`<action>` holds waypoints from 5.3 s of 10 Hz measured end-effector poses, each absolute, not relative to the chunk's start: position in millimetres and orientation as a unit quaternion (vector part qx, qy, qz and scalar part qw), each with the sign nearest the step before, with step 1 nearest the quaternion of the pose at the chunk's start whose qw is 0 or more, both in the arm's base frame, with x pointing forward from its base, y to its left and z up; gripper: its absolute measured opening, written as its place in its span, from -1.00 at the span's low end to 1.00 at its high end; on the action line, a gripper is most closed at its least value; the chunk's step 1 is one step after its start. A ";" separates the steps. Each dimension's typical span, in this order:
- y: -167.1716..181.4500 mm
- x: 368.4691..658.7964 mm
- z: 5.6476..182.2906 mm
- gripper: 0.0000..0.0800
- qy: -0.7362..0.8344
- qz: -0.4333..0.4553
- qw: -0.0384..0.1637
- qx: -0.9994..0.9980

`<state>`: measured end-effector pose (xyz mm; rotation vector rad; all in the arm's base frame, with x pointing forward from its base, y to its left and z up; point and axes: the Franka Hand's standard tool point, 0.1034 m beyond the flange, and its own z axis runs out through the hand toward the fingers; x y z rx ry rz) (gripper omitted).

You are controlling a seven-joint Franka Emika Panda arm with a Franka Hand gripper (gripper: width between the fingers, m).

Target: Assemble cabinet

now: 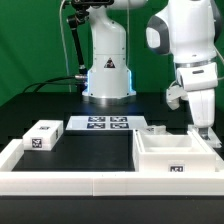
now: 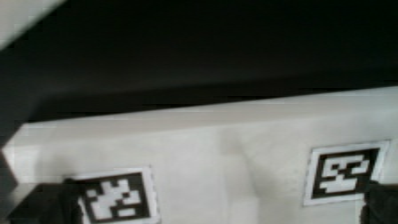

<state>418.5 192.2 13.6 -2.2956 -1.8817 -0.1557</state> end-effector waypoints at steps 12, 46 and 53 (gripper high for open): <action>189.0 421.7 13.2 -0.83 -0.623 -0.059 0.082 -0.776; 110.5 498.4 59.1 -0.83 -0.670 -0.052 0.048 -0.739; 107.4 535.2 58.9 -0.83 -0.660 -0.055 0.055 -0.747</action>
Offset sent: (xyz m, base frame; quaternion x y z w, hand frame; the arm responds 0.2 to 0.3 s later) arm -0.0007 -0.0023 0.0009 0.0001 -0.0017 -0.0026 1.0000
